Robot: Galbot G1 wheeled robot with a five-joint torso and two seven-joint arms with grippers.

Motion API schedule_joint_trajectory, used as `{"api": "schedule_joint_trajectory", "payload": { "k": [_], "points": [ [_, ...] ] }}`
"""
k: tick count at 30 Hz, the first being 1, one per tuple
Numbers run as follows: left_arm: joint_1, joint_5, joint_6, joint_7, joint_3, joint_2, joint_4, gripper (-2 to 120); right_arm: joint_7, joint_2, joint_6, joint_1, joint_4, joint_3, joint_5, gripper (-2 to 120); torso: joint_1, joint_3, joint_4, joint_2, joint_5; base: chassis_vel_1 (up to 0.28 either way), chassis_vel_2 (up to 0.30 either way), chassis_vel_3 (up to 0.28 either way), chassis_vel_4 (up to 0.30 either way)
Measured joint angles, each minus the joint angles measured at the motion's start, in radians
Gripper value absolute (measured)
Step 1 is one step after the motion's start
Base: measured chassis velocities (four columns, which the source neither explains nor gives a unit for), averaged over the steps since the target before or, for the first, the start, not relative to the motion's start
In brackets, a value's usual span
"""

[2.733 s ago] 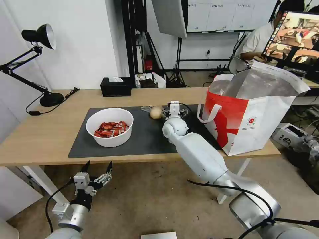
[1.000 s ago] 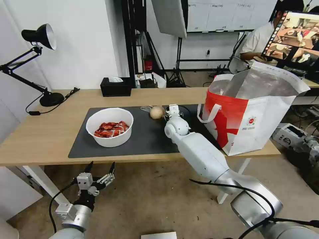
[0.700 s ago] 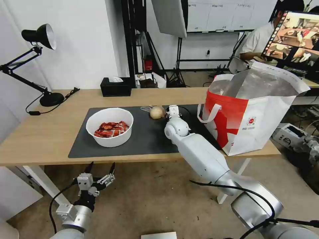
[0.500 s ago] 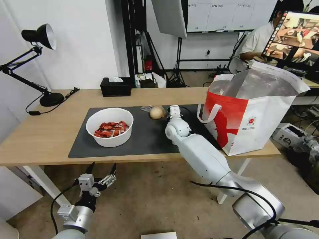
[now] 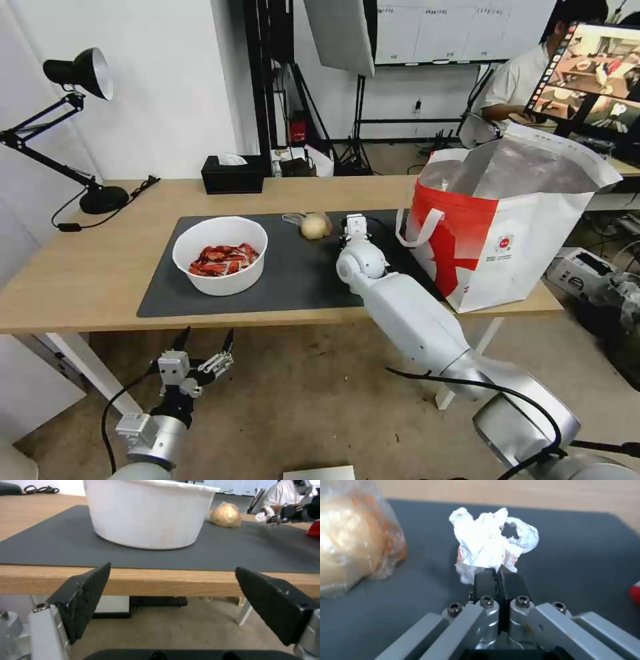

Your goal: Pick up the trash from the table and place it into the takeout bag.

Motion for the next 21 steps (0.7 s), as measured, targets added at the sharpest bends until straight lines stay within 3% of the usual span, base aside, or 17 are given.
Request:
{"api": "schedule_joint_trajectory", "payload": {
  "k": [12, 21],
  "points": [
    [0.001, 0.002, 0.000, -0.002, 0.000, -0.001, -0.014, 100, 0.023, -0.127, 0.075, -0.076, 0.274, 0.030, -0.004, 0, 0.000, 0.000, -0.0003, 0.000, -0.0001, 0.000, 0.000, 0.000, 0.000],
    [0.010, 0.002, 0.001, -0.004, -0.009, 0.000, -0.031, 100, 0.020, -0.162, 0.152, -0.133, 0.388, 0.041, -0.069, 0, 0.000, 0.000, -0.0001, 0.000, -0.0001, 0.000, 0.000, 0.000, 0.000]
  ]
}}
